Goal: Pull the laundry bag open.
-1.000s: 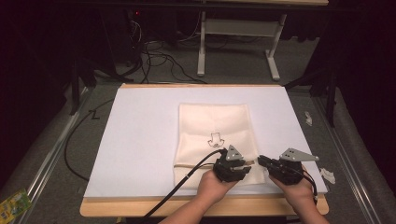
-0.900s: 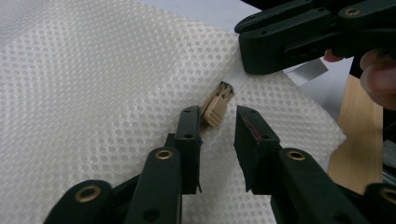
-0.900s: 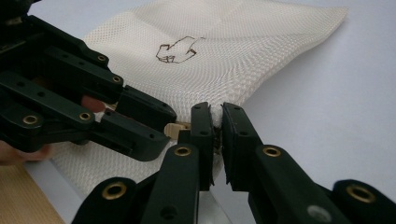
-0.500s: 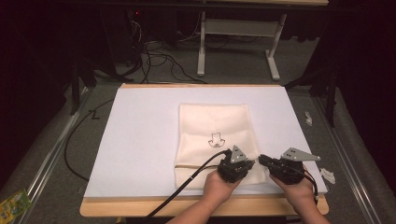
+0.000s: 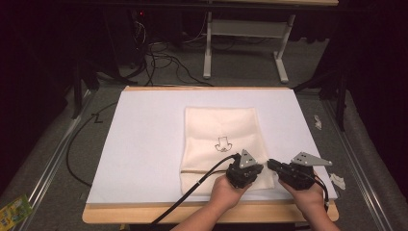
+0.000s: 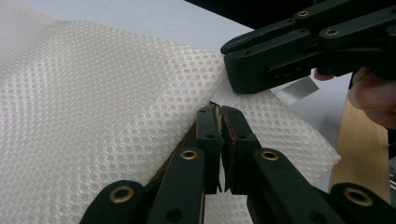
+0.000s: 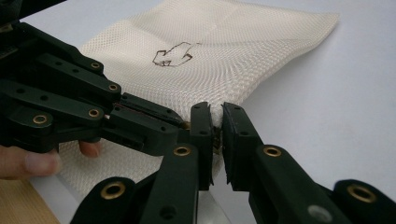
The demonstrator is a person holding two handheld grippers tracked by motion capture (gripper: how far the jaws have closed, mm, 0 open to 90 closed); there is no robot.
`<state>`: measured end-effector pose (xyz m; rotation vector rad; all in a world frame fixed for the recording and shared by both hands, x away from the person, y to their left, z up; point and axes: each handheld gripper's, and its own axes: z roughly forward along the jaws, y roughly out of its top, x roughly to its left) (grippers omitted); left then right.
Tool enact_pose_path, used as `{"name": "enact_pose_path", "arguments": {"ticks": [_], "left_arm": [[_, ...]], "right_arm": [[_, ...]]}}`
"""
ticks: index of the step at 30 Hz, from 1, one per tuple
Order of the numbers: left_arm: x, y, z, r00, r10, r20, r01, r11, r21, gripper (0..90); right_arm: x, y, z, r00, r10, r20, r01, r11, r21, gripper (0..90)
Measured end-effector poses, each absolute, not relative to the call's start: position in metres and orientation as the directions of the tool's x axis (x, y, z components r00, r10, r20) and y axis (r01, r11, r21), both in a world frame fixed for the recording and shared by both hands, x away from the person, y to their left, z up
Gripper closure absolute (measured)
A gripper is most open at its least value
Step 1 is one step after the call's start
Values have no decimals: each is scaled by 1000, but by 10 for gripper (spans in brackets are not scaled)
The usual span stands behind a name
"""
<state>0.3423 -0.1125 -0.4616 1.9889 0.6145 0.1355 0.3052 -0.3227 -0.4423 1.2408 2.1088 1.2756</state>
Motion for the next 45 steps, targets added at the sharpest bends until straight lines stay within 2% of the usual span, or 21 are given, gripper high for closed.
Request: {"name": "enact_pose_path", "arguments": {"ticks": [5,29,38,42,45], "left_arm": [[341,-111,-464,883,456,-114,317,-398,861,870],[338,-104,-459,873,467,-142,343,-380,859,876],[339,-100,-464,862,484,-151,366,-387,846,877],[344,-86,-469,843,501,-195,408,-359,839,877],[341,-83,-469,852,498,-164,383,-378,843,876]], "right_arm": [[305,-321,-443,-543,832,110,492,210,845,844],[302,-318,-440,-548,831,93,482,223,847,856],[303,-315,-441,-517,853,66,501,240,831,865],[307,-332,-443,-482,866,132,527,166,833,864],[307,-332,-444,-494,859,132,521,171,836,862]]}}
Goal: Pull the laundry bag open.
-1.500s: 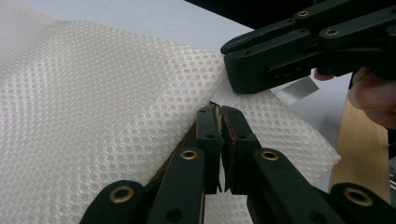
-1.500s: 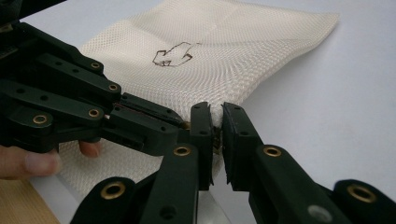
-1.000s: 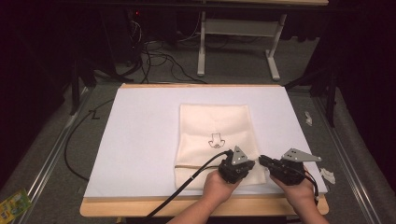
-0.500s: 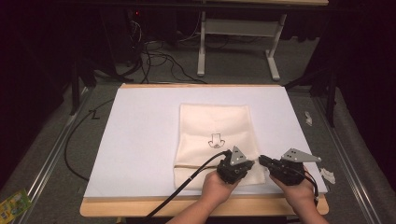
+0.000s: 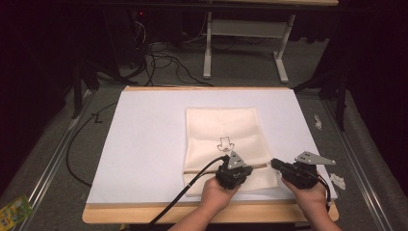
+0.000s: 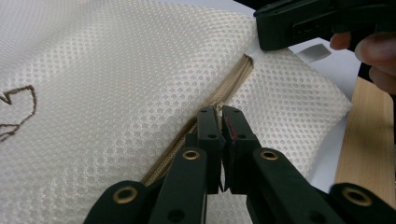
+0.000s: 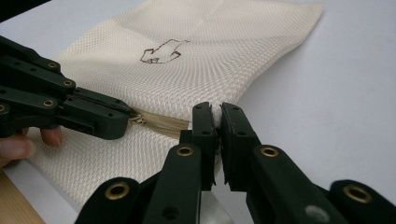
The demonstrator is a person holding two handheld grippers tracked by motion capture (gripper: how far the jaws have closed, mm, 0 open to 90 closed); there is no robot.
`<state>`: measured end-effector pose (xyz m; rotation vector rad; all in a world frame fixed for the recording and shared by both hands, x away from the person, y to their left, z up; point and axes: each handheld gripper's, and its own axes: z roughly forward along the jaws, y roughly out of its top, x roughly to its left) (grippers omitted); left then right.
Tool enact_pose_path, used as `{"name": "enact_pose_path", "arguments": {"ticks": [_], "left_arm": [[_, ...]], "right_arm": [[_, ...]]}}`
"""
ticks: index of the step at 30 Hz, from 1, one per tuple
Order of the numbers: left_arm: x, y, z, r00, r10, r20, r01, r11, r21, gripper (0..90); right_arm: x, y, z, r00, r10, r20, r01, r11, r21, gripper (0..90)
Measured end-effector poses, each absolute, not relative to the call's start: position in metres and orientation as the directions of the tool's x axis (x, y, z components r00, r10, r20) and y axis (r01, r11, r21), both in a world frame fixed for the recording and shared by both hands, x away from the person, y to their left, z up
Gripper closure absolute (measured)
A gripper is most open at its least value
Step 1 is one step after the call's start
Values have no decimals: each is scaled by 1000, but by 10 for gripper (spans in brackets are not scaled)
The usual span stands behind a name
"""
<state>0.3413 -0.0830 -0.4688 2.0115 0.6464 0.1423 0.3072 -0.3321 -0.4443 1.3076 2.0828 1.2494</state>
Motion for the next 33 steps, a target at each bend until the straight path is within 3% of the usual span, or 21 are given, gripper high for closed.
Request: {"name": "enact_pose_path", "arguments": {"ticks": [12,24,27,33], "left_arm": [[339,-69,-466,859,496,-130,357,-396,846,876],[344,-58,-466,839,510,-187,411,-372,832,878],[349,-45,-469,815,533,-226,454,-347,820,878],[352,-11,-471,795,570,-206,467,-359,808,877]], "right_arm": [[305,-323,-442,-523,847,93,494,213,843,860],[305,-322,-439,-487,871,68,501,215,839,867],[305,-329,-436,-443,895,52,499,198,844,870],[307,-348,-440,-419,903,91,513,152,845,868]]}}
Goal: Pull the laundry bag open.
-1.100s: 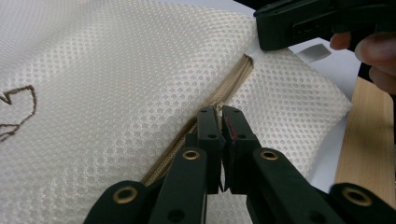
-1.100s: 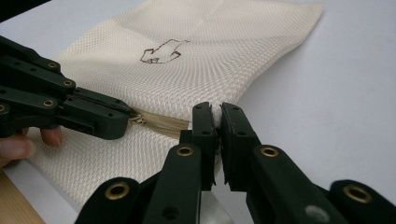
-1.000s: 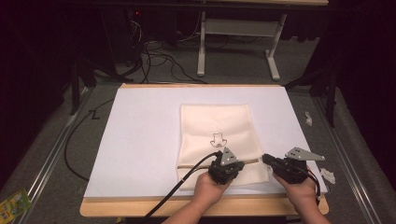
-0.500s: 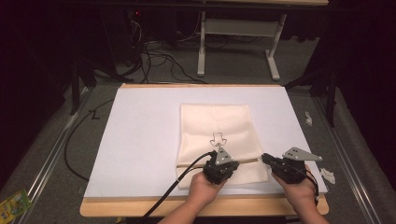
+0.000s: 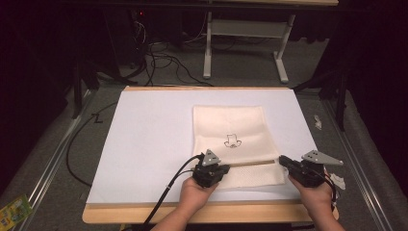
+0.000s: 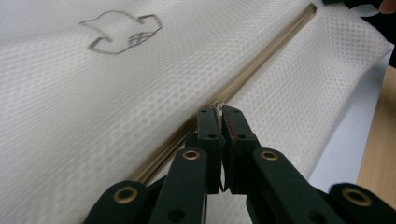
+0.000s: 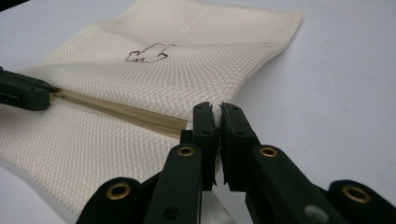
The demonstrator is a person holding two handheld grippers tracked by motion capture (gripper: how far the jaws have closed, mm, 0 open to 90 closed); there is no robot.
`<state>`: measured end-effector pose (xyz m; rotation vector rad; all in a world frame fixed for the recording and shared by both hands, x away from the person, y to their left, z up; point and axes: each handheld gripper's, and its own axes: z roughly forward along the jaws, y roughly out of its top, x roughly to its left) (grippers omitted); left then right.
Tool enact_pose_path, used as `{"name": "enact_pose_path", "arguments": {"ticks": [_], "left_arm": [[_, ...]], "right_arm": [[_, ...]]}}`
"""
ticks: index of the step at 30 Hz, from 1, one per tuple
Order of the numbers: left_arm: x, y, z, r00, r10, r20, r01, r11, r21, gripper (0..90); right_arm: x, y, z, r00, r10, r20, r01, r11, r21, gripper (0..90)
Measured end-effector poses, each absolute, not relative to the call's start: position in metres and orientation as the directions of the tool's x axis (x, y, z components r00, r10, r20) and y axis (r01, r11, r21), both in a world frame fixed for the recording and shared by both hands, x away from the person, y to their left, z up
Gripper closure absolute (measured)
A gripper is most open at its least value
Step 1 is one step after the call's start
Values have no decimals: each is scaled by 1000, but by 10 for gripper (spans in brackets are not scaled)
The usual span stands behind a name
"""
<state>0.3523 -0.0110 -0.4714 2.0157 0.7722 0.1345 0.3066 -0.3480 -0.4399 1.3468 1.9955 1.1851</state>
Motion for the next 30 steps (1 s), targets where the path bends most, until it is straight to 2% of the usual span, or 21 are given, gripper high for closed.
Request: {"name": "enact_pose_path", "arguments": {"ticks": [7,16,18,21,27,30], "left_arm": [[346,15,-457,802,581,-139,444,-424,789,878],[351,90,-470,716,661,-226,537,-314,783,877],[352,95,-463,712,674,-196,514,-311,800,877],[354,104,-464,696,681,-229,539,-285,792,876],[352,99,-474,718,679,-154,520,-376,766,870],[352,98,-475,723,676,-143,512,-384,768,864]], "right_arm": [[305,-336,-437,-433,901,37,497,205,843,869],[303,-366,-437,-371,925,79,509,131,851,868],[302,-362,-437,-392,915,96,512,130,849,867],[305,-351,-436,-405,913,54,499,171,850,866],[310,-347,-444,-443,895,42,514,216,830,855],[310,-347,-448,-453,890,55,535,222,815,837]]}}
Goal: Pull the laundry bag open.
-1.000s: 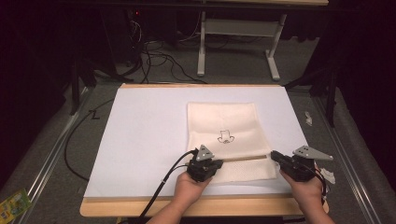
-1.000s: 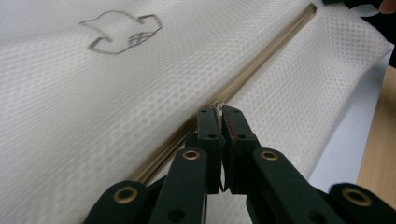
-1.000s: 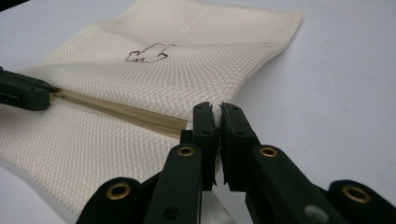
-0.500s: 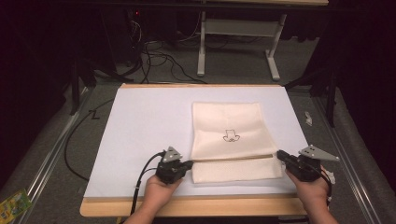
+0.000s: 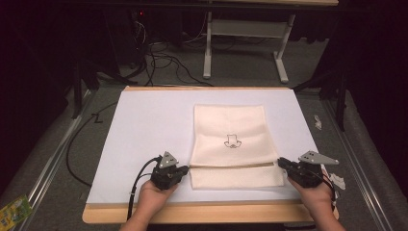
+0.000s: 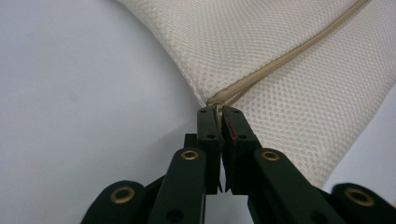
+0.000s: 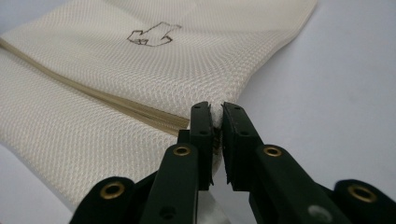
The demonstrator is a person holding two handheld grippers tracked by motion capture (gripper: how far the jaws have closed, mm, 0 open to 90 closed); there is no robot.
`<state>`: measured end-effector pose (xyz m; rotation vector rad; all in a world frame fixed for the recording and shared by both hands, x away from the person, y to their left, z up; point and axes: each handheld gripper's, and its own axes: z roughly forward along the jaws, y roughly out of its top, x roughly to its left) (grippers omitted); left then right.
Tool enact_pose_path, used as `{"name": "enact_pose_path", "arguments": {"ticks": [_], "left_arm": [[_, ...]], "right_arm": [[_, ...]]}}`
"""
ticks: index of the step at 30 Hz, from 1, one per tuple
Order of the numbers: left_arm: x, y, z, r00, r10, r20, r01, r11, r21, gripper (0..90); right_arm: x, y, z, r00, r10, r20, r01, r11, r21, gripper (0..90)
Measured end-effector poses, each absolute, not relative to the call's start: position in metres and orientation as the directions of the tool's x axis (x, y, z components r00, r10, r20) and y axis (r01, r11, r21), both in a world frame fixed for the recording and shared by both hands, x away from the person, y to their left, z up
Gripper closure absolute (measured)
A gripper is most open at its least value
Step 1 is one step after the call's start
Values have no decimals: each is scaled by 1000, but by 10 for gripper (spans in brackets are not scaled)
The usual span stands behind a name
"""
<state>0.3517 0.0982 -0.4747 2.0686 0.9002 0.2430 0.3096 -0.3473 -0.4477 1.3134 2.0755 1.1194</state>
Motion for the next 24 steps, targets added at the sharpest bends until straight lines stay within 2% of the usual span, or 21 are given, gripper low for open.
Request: {"name": "enact_pose_path", "arguments": {"ticks": [3,7,10,15,18,22,24], "left_arm": [[353,100,-477,719,679,-151,521,-382,764,831],[355,102,-480,713,689,-130,511,-385,768,625],[357,105,-478,704,697,-140,510,-358,782,549],[358,113,-471,684,720,-120,491,-333,805,483],[360,122,-467,661,741,-116,484,-303,821,470],[364,144,-460,603,793,-92,466,-256,847,452],[365,160,-456,540,837,-83,453,-206,867,424]], "right_arm": [[310,-347,-452,-448,892,58,553,225,802,796],[312,-347,-454,-438,897,60,552,216,805,702],[312,-347,-455,-444,895,44,533,225,816,608],[311,-348,-454,-418,908,8,489,217,845,417],[311,-354,-451,-364,931,-17,461,195,866,307],[309,-368,-447,-296,955,2,437,134,889,274],[309,-375,-446,-279,960,8,432,118,894,272]]}}
